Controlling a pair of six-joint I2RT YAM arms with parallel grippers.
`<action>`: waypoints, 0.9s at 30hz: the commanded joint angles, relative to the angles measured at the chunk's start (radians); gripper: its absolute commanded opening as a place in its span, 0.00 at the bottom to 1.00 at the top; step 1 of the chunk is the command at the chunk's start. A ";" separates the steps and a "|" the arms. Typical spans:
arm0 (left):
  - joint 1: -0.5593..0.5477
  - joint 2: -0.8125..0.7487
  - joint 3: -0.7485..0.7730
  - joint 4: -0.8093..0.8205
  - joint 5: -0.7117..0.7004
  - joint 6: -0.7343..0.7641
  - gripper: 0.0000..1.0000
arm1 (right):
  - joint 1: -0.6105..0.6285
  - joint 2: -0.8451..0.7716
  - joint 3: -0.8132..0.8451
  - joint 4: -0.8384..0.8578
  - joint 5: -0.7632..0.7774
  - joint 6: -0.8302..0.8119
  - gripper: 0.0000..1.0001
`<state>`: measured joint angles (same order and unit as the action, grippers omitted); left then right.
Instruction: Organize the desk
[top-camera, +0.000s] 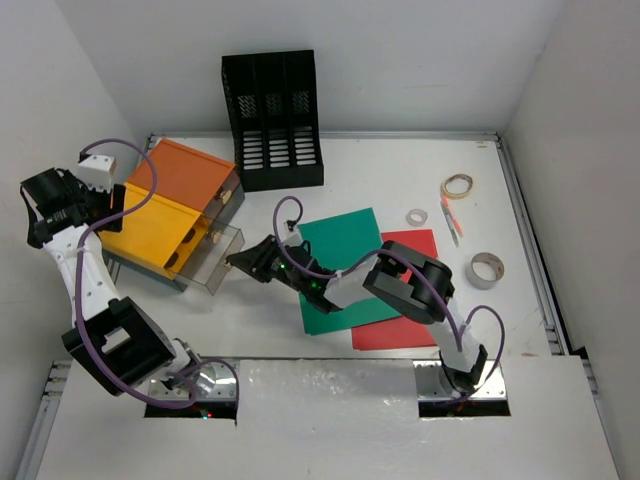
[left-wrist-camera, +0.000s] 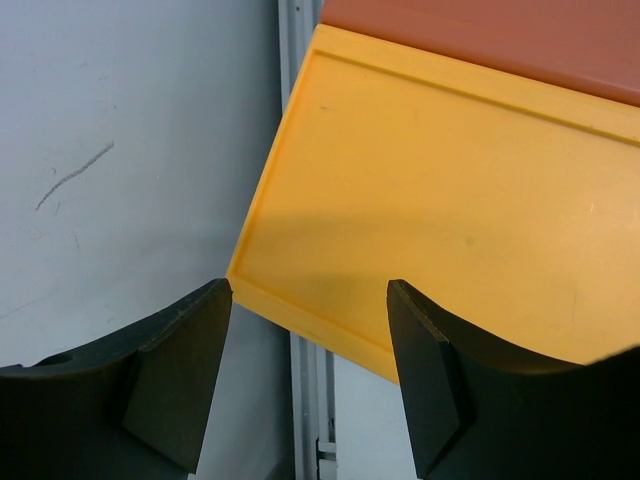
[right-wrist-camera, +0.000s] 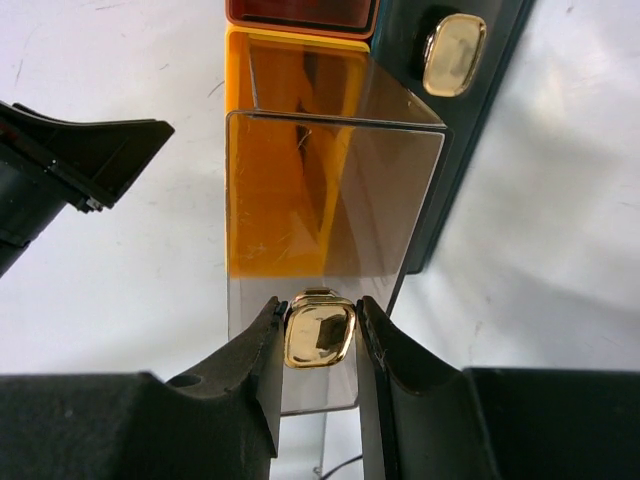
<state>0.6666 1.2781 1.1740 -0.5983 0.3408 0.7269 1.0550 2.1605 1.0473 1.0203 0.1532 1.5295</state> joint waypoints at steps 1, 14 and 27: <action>0.001 -0.005 -0.004 0.052 0.003 -0.027 0.62 | -0.029 -0.068 -0.032 -0.035 0.037 -0.086 0.00; 0.001 -0.005 0.001 0.046 0.018 -0.021 0.63 | -0.075 -0.223 -0.170 -0.032 -0.014 -0.238 0.68; -0.005 -0.062 -0.057 0.037 0.173 0.006 0.66 | -0.501 -0.826 -0.109 -1.086 -0.229 -1.081 0.73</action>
<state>0.6662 1.2724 1.1332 -0.5804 0.4236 0.7258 0.6739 1.4193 0.8516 0.3222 -0.0418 0.7330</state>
